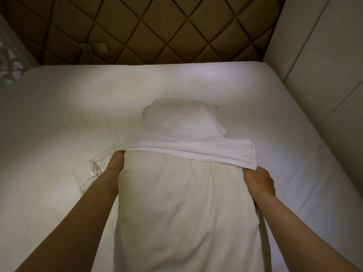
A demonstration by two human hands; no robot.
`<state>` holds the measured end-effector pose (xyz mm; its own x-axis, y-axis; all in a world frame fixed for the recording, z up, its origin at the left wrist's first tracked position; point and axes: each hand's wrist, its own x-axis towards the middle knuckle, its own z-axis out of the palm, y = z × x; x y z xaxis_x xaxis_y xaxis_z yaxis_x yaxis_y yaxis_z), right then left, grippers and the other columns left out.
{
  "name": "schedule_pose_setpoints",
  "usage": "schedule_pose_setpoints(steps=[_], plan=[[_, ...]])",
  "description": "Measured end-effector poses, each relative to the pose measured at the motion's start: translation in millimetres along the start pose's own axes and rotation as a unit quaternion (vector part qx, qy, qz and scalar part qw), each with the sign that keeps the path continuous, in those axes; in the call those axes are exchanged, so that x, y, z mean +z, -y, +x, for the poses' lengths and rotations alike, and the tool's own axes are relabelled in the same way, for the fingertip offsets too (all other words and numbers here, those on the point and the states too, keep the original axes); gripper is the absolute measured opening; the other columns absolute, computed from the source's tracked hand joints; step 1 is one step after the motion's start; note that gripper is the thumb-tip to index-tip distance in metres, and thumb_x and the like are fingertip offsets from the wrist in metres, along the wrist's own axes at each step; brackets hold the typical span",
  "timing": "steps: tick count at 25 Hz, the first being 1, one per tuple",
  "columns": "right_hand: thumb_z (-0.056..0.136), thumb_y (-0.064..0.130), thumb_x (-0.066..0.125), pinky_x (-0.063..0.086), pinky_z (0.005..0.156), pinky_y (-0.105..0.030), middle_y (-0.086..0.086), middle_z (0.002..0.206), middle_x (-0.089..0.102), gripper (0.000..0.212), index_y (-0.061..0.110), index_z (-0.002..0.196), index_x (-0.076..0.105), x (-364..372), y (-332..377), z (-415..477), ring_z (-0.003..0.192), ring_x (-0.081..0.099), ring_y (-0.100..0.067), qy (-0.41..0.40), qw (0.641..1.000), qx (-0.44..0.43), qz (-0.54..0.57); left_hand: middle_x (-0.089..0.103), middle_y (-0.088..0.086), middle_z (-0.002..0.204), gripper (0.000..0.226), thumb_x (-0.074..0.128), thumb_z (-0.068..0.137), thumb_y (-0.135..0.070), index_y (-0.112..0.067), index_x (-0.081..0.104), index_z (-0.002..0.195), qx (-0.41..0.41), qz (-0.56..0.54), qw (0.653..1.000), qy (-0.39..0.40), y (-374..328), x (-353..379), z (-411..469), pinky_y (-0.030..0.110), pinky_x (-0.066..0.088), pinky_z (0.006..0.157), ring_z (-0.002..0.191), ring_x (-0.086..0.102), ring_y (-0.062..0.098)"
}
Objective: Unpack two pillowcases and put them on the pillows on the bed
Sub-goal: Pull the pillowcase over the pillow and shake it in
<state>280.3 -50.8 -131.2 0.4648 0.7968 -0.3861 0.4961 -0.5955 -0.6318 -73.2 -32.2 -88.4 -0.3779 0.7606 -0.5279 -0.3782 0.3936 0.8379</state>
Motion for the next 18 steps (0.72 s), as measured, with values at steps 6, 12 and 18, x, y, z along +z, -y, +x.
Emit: schedule_pose_setpoints(steps=[6,12,18], plan=[[0.088,0.006,0.039,0.034,0.056,-0.028,-0.011,0.074,0.052,0.022,0.008,0.068,0.047,-4,-6,7,0.061,0.046,-0.024,-0.057,0.981,0.093,0.161,0.059,0.028,0.119,0.03,0.041,0.099,-0.004,0.003,0.051,0.126,0.139,0.411,0.897,-0.088,7,-3,8,0.038,0.041,0.088,0.115,0.055,0.041],[0.092,0.01,0.039,0.036,0.053,-0.029,-0.009,0.079,0.056,0.009,0.011,0.087,0.047,3,-9,-7,0.065,0.052,-0.025,-0.082,0.995,-0.046,-0.035,0.058,0.011,0.081,0.013,0.042,0.098,-0.024,-0.012,0.045,0.094,0.115,0.473,0.865,-0.119,67,-50,0,0.042,0.045,0.073,0.083,0.058,0.032],[0.095,0.015,0.041,0.047,0.056,-0.03,-0.007,0.076,0.054,0.01,0.013,0.085,0.041,-3,-16,-14,0.063,0.054,-0.023,-0.017,0.976,-0.102,-0.191,0.059,0.012,0.101,0.024,0.043,0.097,-0.022,-0.003,0.053,0.107,0.147,0.401,0.902,-0.058,71,-35,-5,0.033,0.036,0.079,0.095,0.054,0.03]])
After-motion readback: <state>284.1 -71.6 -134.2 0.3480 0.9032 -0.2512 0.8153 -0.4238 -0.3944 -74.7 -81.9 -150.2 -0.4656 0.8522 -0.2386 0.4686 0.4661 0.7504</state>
